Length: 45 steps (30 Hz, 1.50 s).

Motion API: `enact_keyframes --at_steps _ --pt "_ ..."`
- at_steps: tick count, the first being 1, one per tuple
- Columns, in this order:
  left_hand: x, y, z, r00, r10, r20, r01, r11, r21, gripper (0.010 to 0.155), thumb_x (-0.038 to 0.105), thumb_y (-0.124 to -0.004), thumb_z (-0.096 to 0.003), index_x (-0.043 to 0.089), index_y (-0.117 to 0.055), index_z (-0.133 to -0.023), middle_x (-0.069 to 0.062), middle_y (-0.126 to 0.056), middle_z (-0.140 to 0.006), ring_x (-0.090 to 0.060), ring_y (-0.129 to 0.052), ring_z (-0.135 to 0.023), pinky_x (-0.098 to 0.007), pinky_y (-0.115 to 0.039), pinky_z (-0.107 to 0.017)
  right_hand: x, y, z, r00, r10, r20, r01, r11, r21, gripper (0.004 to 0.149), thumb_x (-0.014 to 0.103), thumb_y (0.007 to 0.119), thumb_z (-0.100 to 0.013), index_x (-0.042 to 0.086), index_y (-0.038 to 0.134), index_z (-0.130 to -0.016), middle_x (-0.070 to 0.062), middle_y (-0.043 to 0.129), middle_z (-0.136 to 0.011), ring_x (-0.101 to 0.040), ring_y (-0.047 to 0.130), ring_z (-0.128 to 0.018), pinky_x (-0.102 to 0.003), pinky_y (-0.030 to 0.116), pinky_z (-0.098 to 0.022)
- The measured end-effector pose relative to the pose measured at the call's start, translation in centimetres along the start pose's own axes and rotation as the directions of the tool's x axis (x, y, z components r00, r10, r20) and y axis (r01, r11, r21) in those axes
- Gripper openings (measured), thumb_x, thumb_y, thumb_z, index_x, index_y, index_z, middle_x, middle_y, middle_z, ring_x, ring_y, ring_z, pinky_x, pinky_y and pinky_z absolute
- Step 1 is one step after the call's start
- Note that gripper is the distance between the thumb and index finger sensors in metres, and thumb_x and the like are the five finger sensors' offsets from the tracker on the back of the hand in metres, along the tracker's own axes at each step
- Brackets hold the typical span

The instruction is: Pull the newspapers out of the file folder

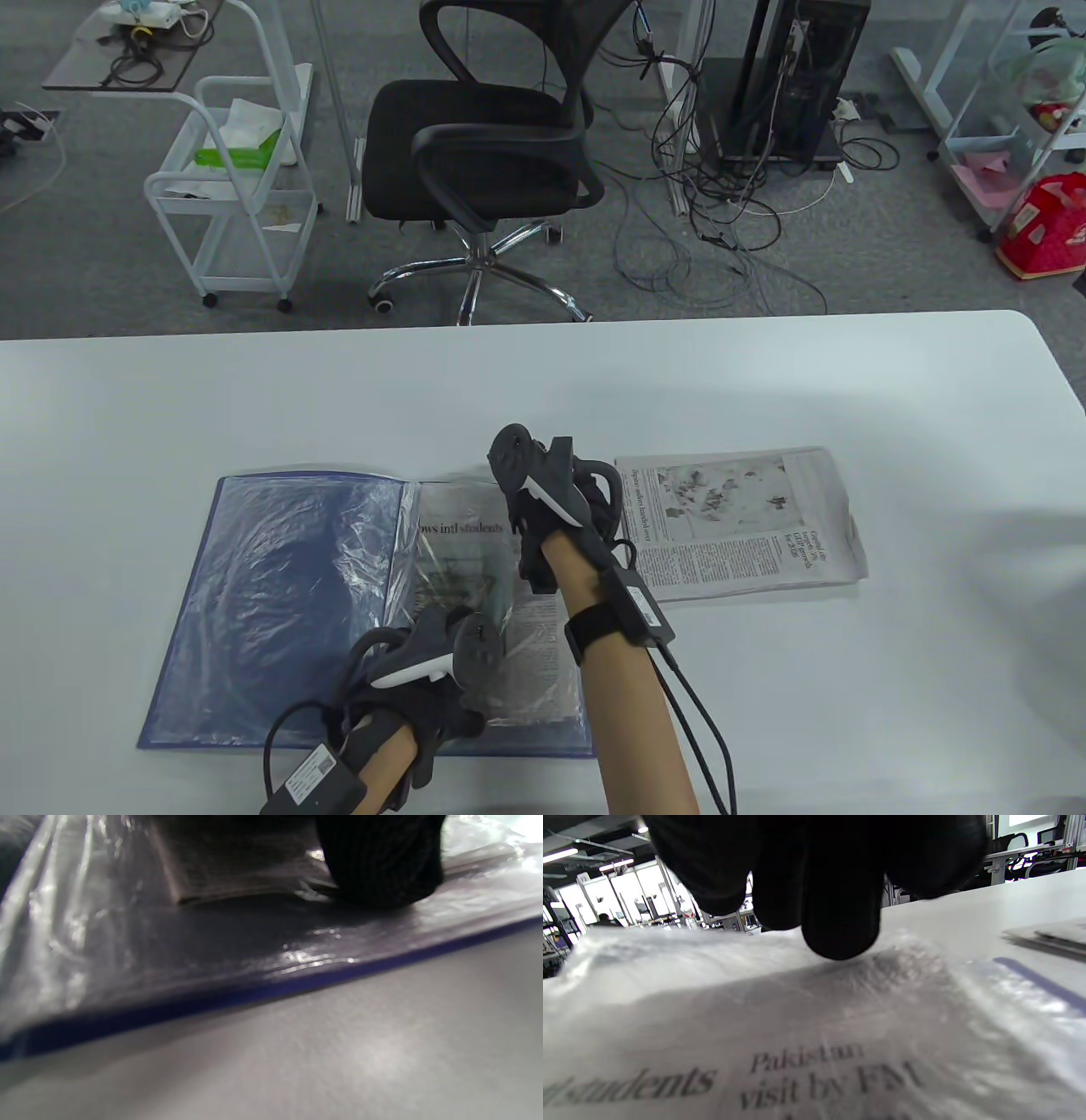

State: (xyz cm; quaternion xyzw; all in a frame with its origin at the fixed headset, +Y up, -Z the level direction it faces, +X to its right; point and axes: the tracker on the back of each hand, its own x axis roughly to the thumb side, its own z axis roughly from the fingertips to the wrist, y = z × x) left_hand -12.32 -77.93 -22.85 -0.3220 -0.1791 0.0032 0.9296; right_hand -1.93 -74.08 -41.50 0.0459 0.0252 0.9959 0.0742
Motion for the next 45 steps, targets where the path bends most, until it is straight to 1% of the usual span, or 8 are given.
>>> enact_keyframes --at_steps 4,14,19,24,28,31,41,45 --pt "0.0 0.0 0.0 1.000 0.003 0.001 -0.003 1.000 -0.005 0.085 0.047 -0.079 -0.0419 0.024 -0.030 -0.107 -0.010 -0.014 -0.113 -0.050 -0.022 -0.103 -0.064 -0.037 -0.071 0.6 1.4 -0.4 0.994 0.110 0.029 -0.110 0.994 0.009 0.043 0.036 0.087 -0.036 0.041 0.084 -0.079 0.007 0.096 -0.084 -0.014 0.105 -0.038 -0.043 0.088 -0.034" --pt "0.0 0.0 0.0 1.000 0.017 -0.002 -0.017 1.000 -0.015 0.086 0.047 -0.078 -0.0425 0.024 -0.027 -0.107 -0.010 -0.011 -0.113 -0.049 -0.019 -0.103 -0.064 -0.035 -0.071 1.0 2.1 -0.7 0.987 0.156 0.036 -0.156 0.988 0.004 0.047 0.038 0.093 -0.031 0.039 0.087 -0.077 0.004 0.096 -0.078 -0.012 0.100 -0.035 -0.043 0.087 -0.035" --pt "-0.1 -0.2 0.0 0.999 0.032 0.001 -0.032 0.998 -0.060 0.086 0.047 -0.075 -0.0440 0.025 -0.020 -0.107 -0.009 -0.004 -0.111 -0.049 -0.013 -0.102 -0.066 -0.031 -0.071 1.6 1.7 -1.0 0.986 0.165 0.015 -0.165 0.986 -0.024 0.041 0.037 0.096 -0.029 0.038 0.090 -0.070 0.005 0.098 -0.070 -0.012 0.098 -0.033 -0.043 0.087 -0.034" --pt "-0.1 -0.1 0.0 1.000 0.020 -0.012 -0.021 0.997 -0.070 0.085 0.047 -0.073 -0.0451 0.025 -0.019 -0.106 -0.010 -0.003 -0.111 -0.050 -0.012 -0.102 -0.066 -0.032 -0.071 1.6 1.5 -0.9 0.995 0.070 -0.065 -0.077 0.991 -0.110 0.036 0.035 0.095 -0.029 0.039 0.092 -0.065 0.007 0.098 -0.069 -0.016 0.096 -0.043 -0.045 0.085 -0.039" --pt "-0.2 -0.1 0.1 0.999 0.033 -0.010 -0.033 0.997 -0.069 0.083 0.046 -0.073 -0.0457 0.026 -0.020 -0.106 -0.009 -0.003 -0.111 -0.050 -0.012 -0.102 -0.066 -0.032 -0.071 1.7 1.7 -0.8 0.996 0.034 -0.083 -0.046 0.988 -0.150 0.036 0.035 0.092 -0.031 0.041 0.090 -0.066 0.011 0.094 -0.074 -0.024 0.087 -0.075 -0.051 0.075 -0.057" --pt "-0.3 -0.1 0.2 0.999 0.039 -0.011 -0.039 0.997 -0.060 0.083 0.046 -0.074 -0.0457 0.026 -0.021 -0.106 -0.009 -0.005 -0.111 -0.049 -0.013 -0.102 -0.066 -0.032 -0.071 1.5 1.7 -0.9 0.995 -0.027 -0.099 0.014 0.991 -0.134 0.036 0.035 0.090 -0.032 0.040 0.088 -0.067 0.009 0.089 -0.088 -0.027 0.082 -0.087 -0.055 0.070 -0.062" --pt "-0.5 0.1 0.2 0.999 0.041 -0.018 -0.041 0.998 -0.047 0.078 0.043 -0.075 -0.0465 0.026 -0.027 -0.105 -0.010 -0.009 -0.111 -0.051 -0.017 -0.102 -0.066 -0.036 -0.070 0.1 1.0 -1.7 0.929 -0.313 -0.197 0.312 0.949 -0.035 0.034 0.035 0.091 -0.034 0.041 0.090 -0.067 0.007 0.093 -0.085 -0.027 0.087 -0.087 -0.061 0.064 -0.066" --pt "-0.6 0.1 0.3 0.999 0.050 -0.013 -0.050 0.998 -0.039 0.077 0.041 -0.077 -0.0466 0.027 -0.029 -0.105 -0.010 -0.010 -0.111 -0.051 -0.018 -0.102 -0.066 -0.037 -0.070 -1.2 0.8 -2.5 0.802 -0.519 -0.295 0.562 0.823 0.080 0.034 0.033 0.091 -0.036 0.038 0.089 -0.069 0.002 0.092 -0.084 -0.031 0.085 -0.085 -0.065 0.058 -0.066"
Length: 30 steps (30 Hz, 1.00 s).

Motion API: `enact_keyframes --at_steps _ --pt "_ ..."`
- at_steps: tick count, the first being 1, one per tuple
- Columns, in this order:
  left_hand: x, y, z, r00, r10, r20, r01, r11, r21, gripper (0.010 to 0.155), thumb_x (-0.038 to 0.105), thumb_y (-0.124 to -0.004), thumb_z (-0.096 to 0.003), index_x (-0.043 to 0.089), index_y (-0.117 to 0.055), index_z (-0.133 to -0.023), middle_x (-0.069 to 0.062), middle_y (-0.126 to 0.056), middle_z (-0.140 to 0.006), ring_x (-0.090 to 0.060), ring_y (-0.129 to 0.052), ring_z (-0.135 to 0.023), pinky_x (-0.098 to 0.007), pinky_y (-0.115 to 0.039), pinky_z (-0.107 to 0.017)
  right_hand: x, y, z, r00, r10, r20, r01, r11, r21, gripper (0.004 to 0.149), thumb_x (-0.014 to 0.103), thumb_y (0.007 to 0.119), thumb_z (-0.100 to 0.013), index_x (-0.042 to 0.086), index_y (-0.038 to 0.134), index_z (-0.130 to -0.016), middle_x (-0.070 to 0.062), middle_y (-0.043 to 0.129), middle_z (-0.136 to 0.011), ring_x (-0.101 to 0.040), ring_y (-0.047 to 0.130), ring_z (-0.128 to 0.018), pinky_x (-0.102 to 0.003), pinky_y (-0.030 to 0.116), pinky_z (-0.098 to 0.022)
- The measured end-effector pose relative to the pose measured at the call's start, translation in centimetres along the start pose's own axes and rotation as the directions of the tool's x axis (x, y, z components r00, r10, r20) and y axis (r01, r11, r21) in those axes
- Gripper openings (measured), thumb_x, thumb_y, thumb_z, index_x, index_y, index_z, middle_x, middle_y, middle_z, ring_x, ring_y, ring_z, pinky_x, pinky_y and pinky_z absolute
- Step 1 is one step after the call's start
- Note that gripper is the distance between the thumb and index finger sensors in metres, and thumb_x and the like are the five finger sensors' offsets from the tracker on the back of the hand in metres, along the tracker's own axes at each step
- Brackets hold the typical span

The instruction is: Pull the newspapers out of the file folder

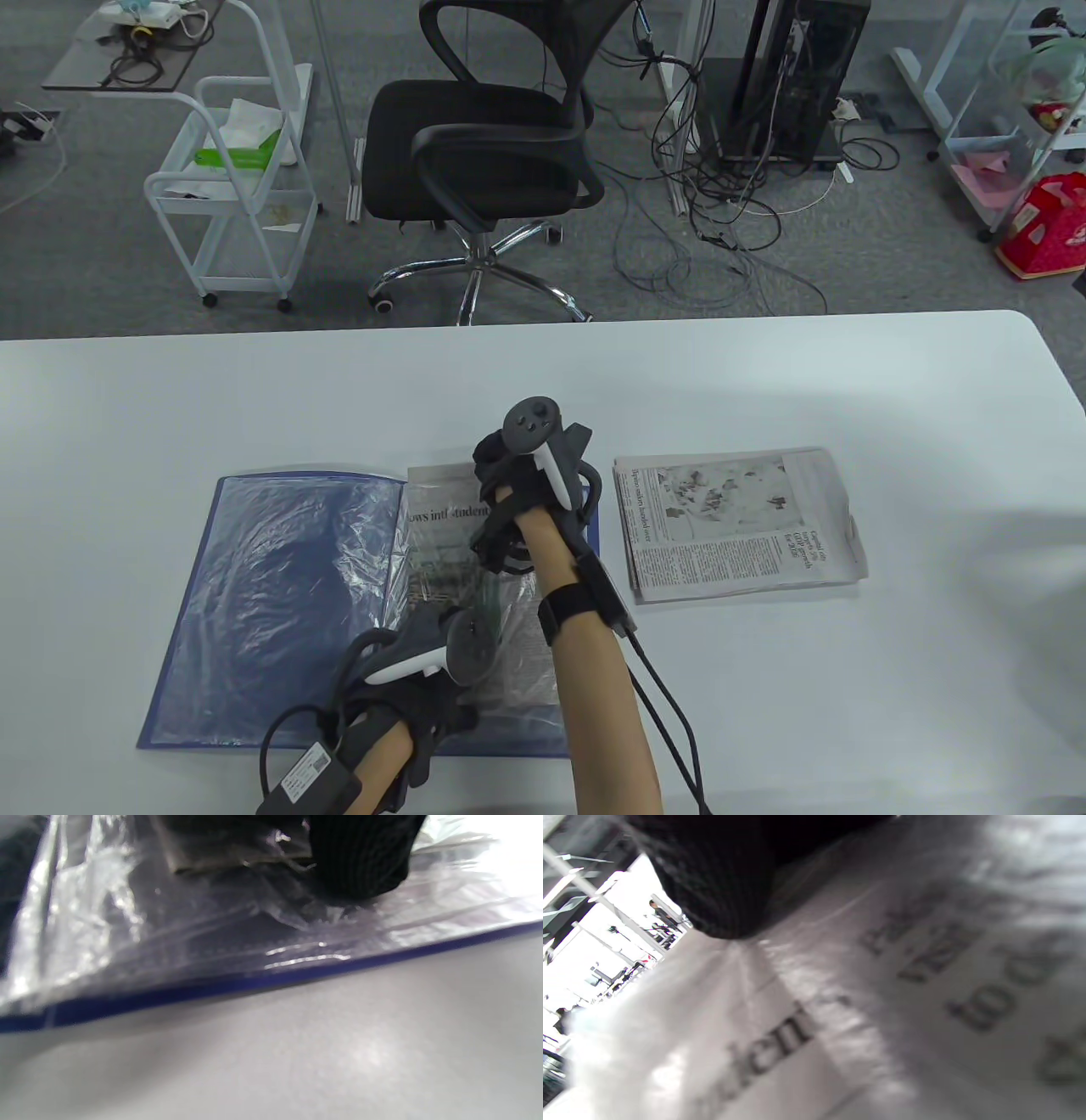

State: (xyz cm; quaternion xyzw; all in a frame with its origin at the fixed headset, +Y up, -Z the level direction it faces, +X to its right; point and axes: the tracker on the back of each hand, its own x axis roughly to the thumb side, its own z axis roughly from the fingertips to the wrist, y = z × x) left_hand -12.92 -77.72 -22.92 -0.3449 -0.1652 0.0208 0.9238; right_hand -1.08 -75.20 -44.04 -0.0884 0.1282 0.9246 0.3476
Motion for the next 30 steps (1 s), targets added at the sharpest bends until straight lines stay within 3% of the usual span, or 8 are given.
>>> enact_keyframes --at_steps 6,10,13,16,19,25,28,30 --pt "0.0 0.1 0.0 1.000 0.001 0.008 -0.001 1.000 0.017 0.075 0.040 -0.078 -0.0465 0.026 -0.033 -0.105 -0.011 -0.013 -0.112 -0.051 -0.021 -0.102 -0.067 -0.039 -0.070 0.8 -0.8 -0.1 0.998 0.069 0.016 -0.068 0.997 -0.041 0.034 0.034 0.090 -0.037 0.040 0.087 -0.071 0.004 0.092 -0.085 -0.030 0.085 -0.087 -0.065 0.056 -0.069" --pt "-0.2 -0.2 -0.1 1.000 0.011 0.018 -0.011 1.000 0.021 0.079 0.041 -0.077 -0.0465 0.025 -0.029 -0.108 -0.013 -0.010 -0.112 -0.052 -0.018 -0.102 -0.067 -0.036 -0.070 1.8 -0.5 0.3 0.960 0.272 0.071 -0.263 0.958 -0.116 0.037 0.036 0.087 -0.038 0.041 0.083 -0.074 0.005 0.096 -0.075 -0.024 0.095 -0.074 -0.058 0.066 -0.067" --pt "-0.4 -0.4 -0.1 1.000 0.024 -0.007 -0.024 1.000 0.016 0.085 0.042 -0.075 -0.0462 0.022 -0.022 -0.110 -0.015 -0.006 -0.112 -0.053 -0.013 -0.101 -0.067 -0.032 -0.070 2.2 0.1 0.5 0.928 0.361 0.096 -0.359 0.932 -0.039 0.055 0.032 0.088 -0.036 0.037 0.074 -0.089 0.006 0.093 -0.077 -0.026 0.094 -0.073 -0.058 0.068 -0.065" --pt "-0.4 -0.4 -0.1 1.000 0.029 -0.002 -0.029 0.999 0.014 0.085 0.042 -0.074 -0.0462 0.022 -0.021 -0.109 -0.015 -0.005 -0.112 -0.053 -0.013 -0.101 -0.067 -0.031 -0.070 2.4 0.7 0.5 0.888 0.447 0.105 -0.447 0.894 -0.028 0.048 0.029 0.090 -0.035 0.037 0.084 -0.082 0.003 0.091 -0.078 -0.027 0.093 -0.071 -0.059 0.069 -0.063" --pt "-0.4 -0.4 -0.1 1.000 0.027 0.000 -0.027 1.000 0.015 0.083 0.042 -0.074 -0.0463 0.024 -0.023 -0.109 -0.013 -0.006 -0.112 -0.053 -0.013 -0.101 -0.067 -0.032 -0.070 2.7 1.1 0.6 0.829 0.552 0.085 -0.538 0.830 -0.147 0.038 0.032 0.090 -0.035 0.039 0.088 -0.072 0.007 0.094 -0.075 -0.024 0.096 -0.069 -0.056 0.073 -0.063" --pt "-0.4 -0.4 -0.1 1.000 0.016 0.004 -0.016 1.000 0.015 0.081 0.042 -0.074 -0.0467 0.026 -0.024 -0.109 -0.011 -0.006 -0.112 -0.052 -0.013 -0.101 -0.067 -0.032 -0.070 3.2 0.5 1.2 0.836 0.546 0.050 -0.486 0.781 -0.393 0.038 0.036 0.088 -0.036 0.043 0.086 -0.073 0.011 0.101 -0.074 -0.018 0.104 -0.069 -0.049 0.080 -0.061" --pt "-0.4 -0.5 -0.1 1.000 0.024 -0.002 -0.024 1.000 0.010 0.082 0.042 -0.074 -0.0468 0.026 -0.022 -0.109 -0.012 -0.004 -0.112 -0.053 -0.011 -0.101 -0.068 -0.031 -0.070 3.3 0.3 1.3 0.828 0.550 0.113 -0.477 0.795 -0.375 0.040 0.036 0.089 -0.035 0.041 0.087 -0.074 0.009 0.103 -0.072 -0.019 0.106 -0.067 -0.049 0.081 -0.059" --pt "-0.5 -0.5 -0.1 1.000 0.028 -0.001 -0.028 1.000 0.007 0.083 0.042 -0.073 -0.0468 0.026 -0.021 -0.109 -0.013 -0.003 -0.112 -0.053 -0.011 -0.100 -0.068 -0.031 -0.070 3.4 0.4 1.2 0.799 0.588 0.128 -0.533 0.790 -0.304 0.049 0.033 0.092 -0.034 0.040 0.081 -0.081 0.008 0.098 -0.078 -0.021 0.102 -0.069 -0.051 0.078 -0.060"
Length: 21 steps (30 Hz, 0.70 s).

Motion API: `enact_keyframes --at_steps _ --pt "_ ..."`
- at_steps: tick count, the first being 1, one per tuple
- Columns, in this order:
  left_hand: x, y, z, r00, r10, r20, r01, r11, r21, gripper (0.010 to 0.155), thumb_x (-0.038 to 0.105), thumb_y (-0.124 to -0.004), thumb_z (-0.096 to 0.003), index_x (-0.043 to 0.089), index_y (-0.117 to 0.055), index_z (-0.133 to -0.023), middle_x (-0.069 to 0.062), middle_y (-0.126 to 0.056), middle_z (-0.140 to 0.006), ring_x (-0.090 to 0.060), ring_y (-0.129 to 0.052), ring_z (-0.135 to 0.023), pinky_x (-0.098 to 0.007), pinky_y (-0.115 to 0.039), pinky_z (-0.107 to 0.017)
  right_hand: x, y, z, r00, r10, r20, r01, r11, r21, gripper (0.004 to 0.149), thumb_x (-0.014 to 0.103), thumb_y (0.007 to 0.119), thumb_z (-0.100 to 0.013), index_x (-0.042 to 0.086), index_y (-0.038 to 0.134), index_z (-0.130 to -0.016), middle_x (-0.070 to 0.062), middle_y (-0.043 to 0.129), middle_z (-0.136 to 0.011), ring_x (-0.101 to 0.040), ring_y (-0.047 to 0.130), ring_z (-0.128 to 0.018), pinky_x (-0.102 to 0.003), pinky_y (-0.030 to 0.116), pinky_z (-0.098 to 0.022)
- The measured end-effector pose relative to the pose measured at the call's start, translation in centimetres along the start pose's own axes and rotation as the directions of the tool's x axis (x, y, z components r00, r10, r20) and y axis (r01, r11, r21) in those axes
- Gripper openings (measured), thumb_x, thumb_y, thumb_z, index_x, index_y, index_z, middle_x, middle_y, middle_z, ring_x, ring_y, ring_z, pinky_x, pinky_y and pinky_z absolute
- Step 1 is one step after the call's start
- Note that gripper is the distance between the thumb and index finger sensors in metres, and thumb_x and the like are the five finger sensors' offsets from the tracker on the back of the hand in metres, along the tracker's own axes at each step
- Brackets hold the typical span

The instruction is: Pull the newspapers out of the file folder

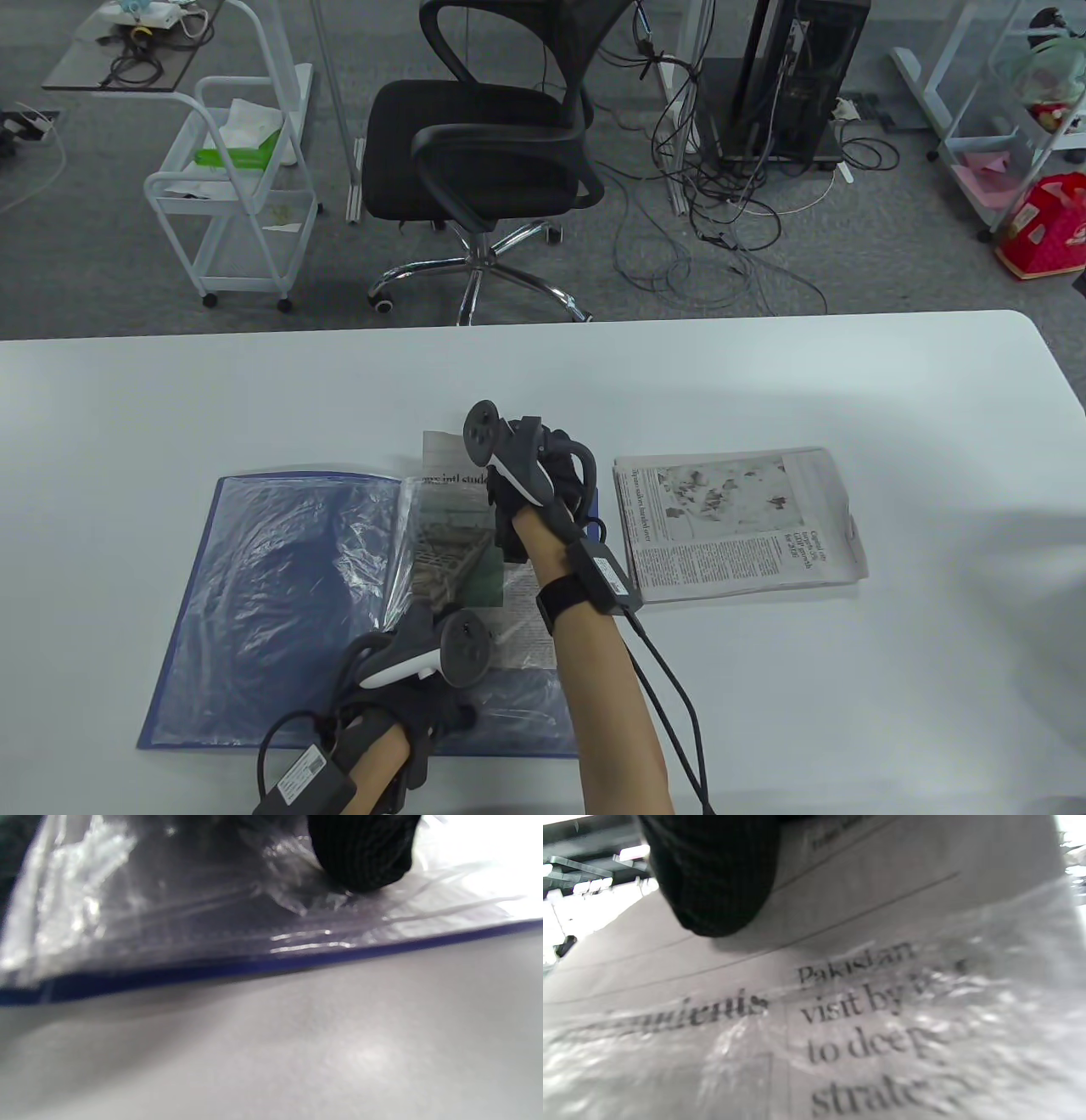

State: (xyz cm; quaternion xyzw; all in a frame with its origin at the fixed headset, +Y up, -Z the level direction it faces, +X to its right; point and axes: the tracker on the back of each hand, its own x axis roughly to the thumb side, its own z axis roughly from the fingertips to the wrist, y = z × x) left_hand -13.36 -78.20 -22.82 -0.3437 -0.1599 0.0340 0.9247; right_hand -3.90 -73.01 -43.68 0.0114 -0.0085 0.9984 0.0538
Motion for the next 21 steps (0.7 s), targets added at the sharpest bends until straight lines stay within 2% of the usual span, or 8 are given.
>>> enact_keyframes --at_steps 2,5,6,10,15,21 --pt "0.0 0.0 0.0 1.000 0.003 -0.001 -0.003 1.000 -0.001 0.083 0.042 -0.073 -0.0467 0.026 -0.021 -0.109 -0.013 -0.003 -0.112 -0.053 -0.010 -0.100 -0.068 -0.030 -0.070 0.1 0.0 0.0 0.999 0.042 0.012 -0.042 0.999 -0.003 0.050 0.028 0.091 -0.035 0.041 0.080 -0.082 0.008 0.096 -0.079 -0.020 0.101 -0.069 -0.051 0.079 -0.059" --pt "0.0 0.0 0.1 1.000 0.003 -0.004 -0.003 1.000 0.001 0.083 0.042 -0.073 -0.0467 0.026 -0.021 -0.109 -0.012 -0.003 -0.112 -0.053 -0.011 -0.100 -0.068 -0.030 -0.070 0.2 -0.2 0.2 0.999 0.052 -0.001 -0.052 0.996 -0.071 0.044 0.027 0.091 -0.035 0.041 0.083 -0.077 0.008 0.096 -0.076 -0.020 0.101 -0.063 -0.049 0.081 -0.054" --pt "0.1 0.0 0.1 1.000 0.003 -0.008 -0.003 1.000 -0.002 0.083 0.042 -0.073 -0.0468 0.026 -0.021 -0.109 -0.012 -0.003 -0.112 -0.053 -0.011 -0.100 -0.068 -0.030 -0.070 0.2 -0.6 0.3 0.999 0.036 -0.016 -0.037 0.990 -0.135 0.043 0.028 0.091 -0.035 0.041 0.084 -0.075 0.009 0.096 -0.076 -0.019 0.101 -0.062 -0.048 0.082 -0.053" --pt "0.1 0.0 0.1 1.000 0.003 -0.009 -0.003 1.000 -0.003 0.082 0.042 -0.073 -0.0469 0.026 -0.021 -0.109 -0.012 -0.003 -0.111 -0.053 -0.011 -0.100 -0.068 -0.031 -0.070 0.5 -2.0 0.8 0.999 0.014 -0.035 -0.023 0.959 -0.282 0.040 0.031 0.091 -0.036 0.043 0.085 -0.073 0.011 0.097 -0.076 -0.018 0.102 -0.063 -0.046 0.083 -0.053" --pt "0.1 0.0 0.1 1.000 0.008 -0.008 -0.008 1.000 -0.006 0.081 0.042 -0.073 -0.0472 0.026 -0.022 -0.109 -0.011 -0.004 -0.111 -0.053 -0.011 -0.100 -0.067 -0.030 -0.070 0.5 -4.4 1.5 1.000 -0.026 0.002 0.024 0.885 -0.464 0.038 0.032 0.089 -0.037 0.044 0.084 -0.073 0.012 0.095 -0.077 -0.016 0.102 -0.064 -0.045 0.084 -0.053" --pt "0.1 0.0 0.1 1.000 0.011 -0.010 -0.011 1.000 -0.011 0.081 0.042 -0.073 -0.0471 0.026 -0.022 -0.108 -0.011 -0.004 -0.112 -0.053 -0.012 -0.100 -0.067 -0.030 -0.070 -0.2 -7.3 1.9 0.993 -0.118 0.013 0.108 0.851 -0.513 0.038 0.033 0.088 -0.038 0.045 0.083 -0.073 0.013 0.094 -0.078 -0.016 0.101 -0.066 -0.044 0.083 -0.054"
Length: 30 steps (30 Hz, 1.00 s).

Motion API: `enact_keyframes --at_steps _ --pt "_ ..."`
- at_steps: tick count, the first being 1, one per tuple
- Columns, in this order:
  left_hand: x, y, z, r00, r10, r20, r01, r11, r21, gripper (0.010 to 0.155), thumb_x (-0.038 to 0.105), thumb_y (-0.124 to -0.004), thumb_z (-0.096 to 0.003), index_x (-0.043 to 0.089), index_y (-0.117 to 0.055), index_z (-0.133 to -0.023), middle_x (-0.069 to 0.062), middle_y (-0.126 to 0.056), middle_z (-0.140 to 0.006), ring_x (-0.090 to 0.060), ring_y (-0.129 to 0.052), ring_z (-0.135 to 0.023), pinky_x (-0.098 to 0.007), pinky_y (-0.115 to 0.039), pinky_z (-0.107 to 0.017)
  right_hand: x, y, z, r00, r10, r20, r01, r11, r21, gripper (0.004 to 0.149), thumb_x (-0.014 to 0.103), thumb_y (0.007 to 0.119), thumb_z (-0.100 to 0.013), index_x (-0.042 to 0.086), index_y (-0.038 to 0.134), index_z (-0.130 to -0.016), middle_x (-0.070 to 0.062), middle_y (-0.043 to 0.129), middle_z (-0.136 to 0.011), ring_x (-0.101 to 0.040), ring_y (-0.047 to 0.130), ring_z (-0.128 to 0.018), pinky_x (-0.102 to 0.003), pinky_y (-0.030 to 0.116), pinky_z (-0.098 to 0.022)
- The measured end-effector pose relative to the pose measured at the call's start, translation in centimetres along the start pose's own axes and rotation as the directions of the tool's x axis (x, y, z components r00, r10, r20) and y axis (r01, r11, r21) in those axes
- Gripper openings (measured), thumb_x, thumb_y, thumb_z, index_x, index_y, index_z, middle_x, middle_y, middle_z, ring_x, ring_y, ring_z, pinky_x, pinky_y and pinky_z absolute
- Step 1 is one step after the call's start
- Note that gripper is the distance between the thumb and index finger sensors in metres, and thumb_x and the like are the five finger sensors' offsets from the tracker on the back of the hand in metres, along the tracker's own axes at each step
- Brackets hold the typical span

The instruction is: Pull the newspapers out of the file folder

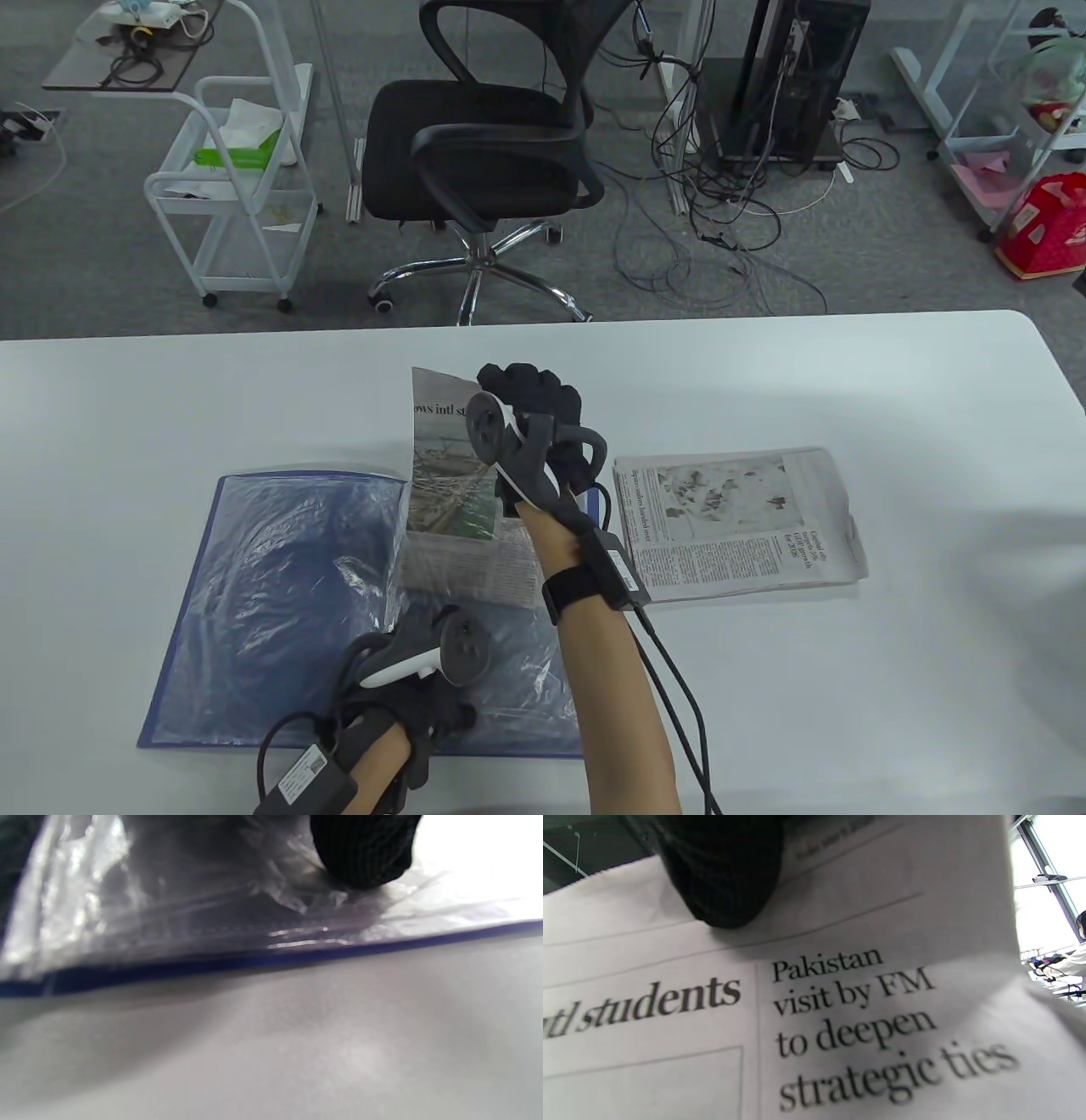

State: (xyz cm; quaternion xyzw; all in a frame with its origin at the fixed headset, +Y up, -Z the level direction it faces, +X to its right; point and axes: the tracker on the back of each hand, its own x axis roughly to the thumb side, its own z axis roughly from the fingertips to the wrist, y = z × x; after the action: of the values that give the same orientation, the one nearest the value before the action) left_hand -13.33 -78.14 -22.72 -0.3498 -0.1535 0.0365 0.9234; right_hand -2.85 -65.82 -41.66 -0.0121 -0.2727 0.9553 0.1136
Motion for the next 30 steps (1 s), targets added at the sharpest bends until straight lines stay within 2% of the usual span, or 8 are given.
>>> enact_keyframes --at_steps 10,15,19,24,30 --pt "0.0 0.0 0.0 1.000 0.003 0.001 -0.003 1.000 -0.002 0.081 0.042 -0.073 -0.0470 0.027 -0.022 -0.108 -0.011 -0.004 -0.111 -0.053 -0.012 -0.100 -0.067 -0.030 -0.069 -1.5 -4.8 -1.8 0.985 -0.166 -0.055 0.161 0.983 -0.087 0.037 0.034 0.086 -0.039 0.046 0.084 -0.074 0.013 0.095 -0.079 -0.016 0.101 -0.068 -0.044 0.083 -0.055" --pt "-0.1 0.0 0.0 1.000 0.005 0.002 -0.005 1.000 -0.004 0.081 0.042 -0.073 -0.0472 0.027 -0.022 -0.108 -0.011 -0.004 -0.111 -0.053 -0.012 -0.100 -0.067 -0.030 -0.069 -3.0 -7.1 -2.5 0.963 -0.254 -0.084 0.241 0.960 -0.146 0.037 0.034 0.085 -0.039 0.045 0.083 -0.075 0.012 0.095 -0.078 -0.016 0.103 -0.064 -0.044 0.085 -0.051" --pt "-0.1 0.0 -0.1 1.000 0.004 0.002 -0.004 1.000 -0.005 0.081 0.042 -0.073 -0.0470 0.027 -0.022 -0.108 -0.011 -0.004 -0.111 -0.053 -0.012 -0.100 -0.067 -0.030 -0.069 -4.9 -9.5 -3.3 0.916 -0.369 -0.159 0.342 0.924 -0.172 0.037 0.033 0.085 -0.039 0.043 0.083 -0.075 0.009 0.096 -0.077 -0.016 0.106 -0.056 -0.042 0.088 -0.044" --pt "-0.1 0.0 -0.1 1.000 0.008 0.004 -0.008 1.000 -0.005 0.081 0.042 -0.073 -0.0471 0.027 -0.022 -0.108 -0.011 -0.004 -0.111 -0.053 -0.011 -0.100 -0.067 -0.030 -0.069 -8.8 -12.7 -4.0 0.841 -0.472 -0.265 0.430 0.880 -0.203 0.037 0.033 0.084 -0.039 0.040 0.084 -0.076 0.005 0.098 -0.074 -0.015 0.108 -0.046 -0.040 0.092 -0.034" --pt "-0.1 0.1 -0.1 1.000 0.012 0.005 -0.012 1.000 -0.008 0.081 0.042 -0.073 -0.0472 0.027 -0.021 -0.108 -0.011 -0.004 -0.111 -0.052 -0.011 -0.100 -0.067 -0.030 -0.069 -15.4 -14.3 -4.0 0.726 -0.537 -0.429 0.521 0.837 -0.167 0.038 0.033 0.083 -0.039 0.036 0.084 -0.077 0.002 0.100 -0.070 -0.014 0.108 -0.032 -0.038 0.094 -0.023"
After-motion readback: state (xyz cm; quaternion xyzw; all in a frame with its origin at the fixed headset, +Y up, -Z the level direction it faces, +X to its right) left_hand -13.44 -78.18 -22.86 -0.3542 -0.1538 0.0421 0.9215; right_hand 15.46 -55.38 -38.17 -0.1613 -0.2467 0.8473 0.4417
